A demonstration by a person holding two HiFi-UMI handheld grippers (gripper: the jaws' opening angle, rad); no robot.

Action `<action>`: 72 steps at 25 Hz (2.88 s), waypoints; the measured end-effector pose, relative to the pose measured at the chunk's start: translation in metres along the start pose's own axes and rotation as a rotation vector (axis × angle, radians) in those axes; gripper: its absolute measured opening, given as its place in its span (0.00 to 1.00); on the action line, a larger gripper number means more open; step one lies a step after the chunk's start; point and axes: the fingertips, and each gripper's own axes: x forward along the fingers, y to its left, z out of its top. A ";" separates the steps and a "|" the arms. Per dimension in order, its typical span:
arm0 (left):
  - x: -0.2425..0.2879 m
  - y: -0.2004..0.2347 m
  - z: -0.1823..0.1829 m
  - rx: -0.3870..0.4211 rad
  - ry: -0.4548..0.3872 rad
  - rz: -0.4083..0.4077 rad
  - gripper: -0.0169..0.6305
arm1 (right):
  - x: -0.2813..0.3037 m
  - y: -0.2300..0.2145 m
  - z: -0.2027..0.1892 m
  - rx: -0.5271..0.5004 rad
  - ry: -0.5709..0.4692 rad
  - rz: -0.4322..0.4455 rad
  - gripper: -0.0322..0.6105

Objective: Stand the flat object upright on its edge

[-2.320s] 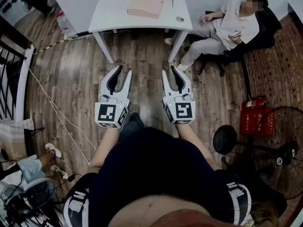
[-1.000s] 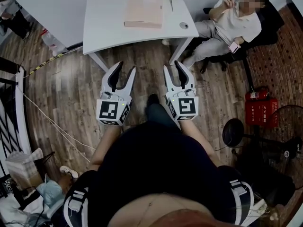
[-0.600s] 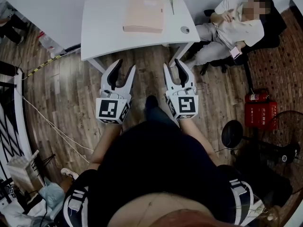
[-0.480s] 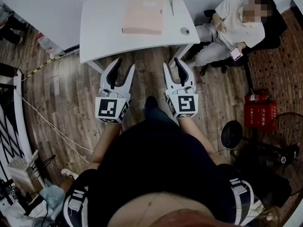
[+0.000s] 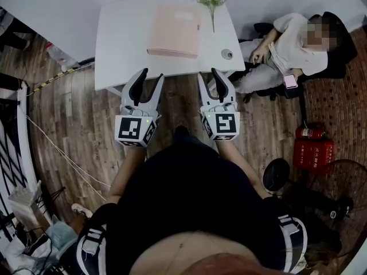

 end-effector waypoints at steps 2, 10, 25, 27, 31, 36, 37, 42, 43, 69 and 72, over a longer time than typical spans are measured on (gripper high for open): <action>0.018 0.005 -0.001 0.000 0.002 0.007 0.32 | 0.016 -0.012 -0.002 0.001 0.002 0.009 0.26; 0.080 0.024 -0.006 -0.009 0.001 0.055 0.32 | 0.074 -0.053 -0.010 0.025 0.003 0.053 0.26; 0.120 0.050 -0.021 -0.020 0.031 0.106 0.32 | 0.125 -0.075 -0.032 0.048 0.044 0.090 0.26; 0.123 0.055 -0.022 -0.023 0.035 0.109 0.32 | 0.130 -0.075 -0.033 0.049 0.047 0.091 0.26; 0.135 0.064 -0.026 -0.017 0.047 0.102 0.32 | 0.142 -0.080 -0.039 0.051 0.056 0.084 0.26; 0.154 0.081 -0.035 -0.025 0.063 0.088 0.32 | 0.163 -0.083 -0.047 0.041 0.072 0.075 0.26; 0.159 0.085 -0.037 -0.028 0.067 0.083 0.32 | 0.168 -0.084 -0.049 0.041 0.075 0.072 0.26; 0.186 0.105 -0.051 -0.025 0.111 0.051 0.32 | 0.197 -0.091 -0.057 0.040 0.097 0.056 0.26; 0.191 0.109 -0.053 -0.027 0.117 0.044 0.32 | 0.203 -0.093 -0.058 0.039 0.100 0.052 0.26; 0.272 0.176 -0.132 -0.132 0.289 -0.152 0.32 | 0.280 -0.119 -0.131 0.050 0.291 -0.100 0.27; 0.275 0.178 -0.142 -0.151 0.318 -0.159 0.32 | 0.279 -0.121 -0.144 0.068 0.318 -0.100 0.28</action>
